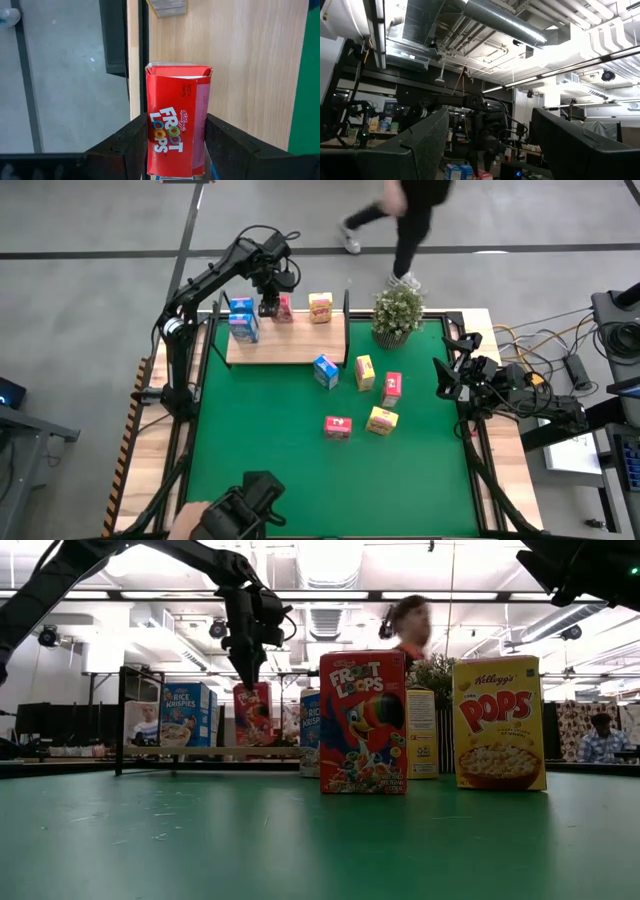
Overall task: Stack cereal on shelf
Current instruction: Put the bottom red cereal box on the shelf
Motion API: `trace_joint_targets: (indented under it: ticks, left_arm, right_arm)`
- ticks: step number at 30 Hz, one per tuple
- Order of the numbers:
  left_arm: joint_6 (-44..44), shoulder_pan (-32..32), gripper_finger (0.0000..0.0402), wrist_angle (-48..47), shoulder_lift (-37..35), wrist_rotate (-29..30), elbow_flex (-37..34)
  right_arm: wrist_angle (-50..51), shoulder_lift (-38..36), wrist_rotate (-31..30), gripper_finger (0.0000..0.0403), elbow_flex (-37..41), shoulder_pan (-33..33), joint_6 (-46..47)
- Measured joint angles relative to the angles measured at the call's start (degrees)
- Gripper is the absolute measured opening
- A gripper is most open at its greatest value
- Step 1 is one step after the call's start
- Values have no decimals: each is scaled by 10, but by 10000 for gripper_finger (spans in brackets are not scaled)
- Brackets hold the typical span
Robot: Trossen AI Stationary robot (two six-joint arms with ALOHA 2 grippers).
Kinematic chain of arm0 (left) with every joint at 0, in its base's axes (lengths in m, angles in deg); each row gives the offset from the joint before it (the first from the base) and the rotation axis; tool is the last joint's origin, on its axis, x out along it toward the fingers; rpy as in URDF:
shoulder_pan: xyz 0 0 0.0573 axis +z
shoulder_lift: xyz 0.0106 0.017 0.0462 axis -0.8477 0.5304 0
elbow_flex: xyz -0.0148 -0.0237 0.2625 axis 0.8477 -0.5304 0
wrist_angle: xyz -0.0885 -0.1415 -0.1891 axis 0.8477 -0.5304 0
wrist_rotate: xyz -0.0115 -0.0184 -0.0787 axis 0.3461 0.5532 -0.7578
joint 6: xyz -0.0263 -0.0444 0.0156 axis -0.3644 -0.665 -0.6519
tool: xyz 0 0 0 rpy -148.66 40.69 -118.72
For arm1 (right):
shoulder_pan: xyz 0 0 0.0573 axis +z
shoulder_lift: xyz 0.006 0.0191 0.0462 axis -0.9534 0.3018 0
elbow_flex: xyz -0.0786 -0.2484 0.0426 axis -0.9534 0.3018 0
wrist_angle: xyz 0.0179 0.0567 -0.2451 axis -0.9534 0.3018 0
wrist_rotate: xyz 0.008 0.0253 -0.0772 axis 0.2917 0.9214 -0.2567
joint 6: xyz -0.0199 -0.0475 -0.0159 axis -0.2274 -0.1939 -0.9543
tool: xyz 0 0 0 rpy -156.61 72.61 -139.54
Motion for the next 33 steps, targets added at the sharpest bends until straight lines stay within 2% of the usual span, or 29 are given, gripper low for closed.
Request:
trace_joint_targets:
  ticks: [33]
  left_arm:
    - [-22,0,168,14,3,0,-16]
  right_arm:
    - [0,0,0,274,0,0,0]
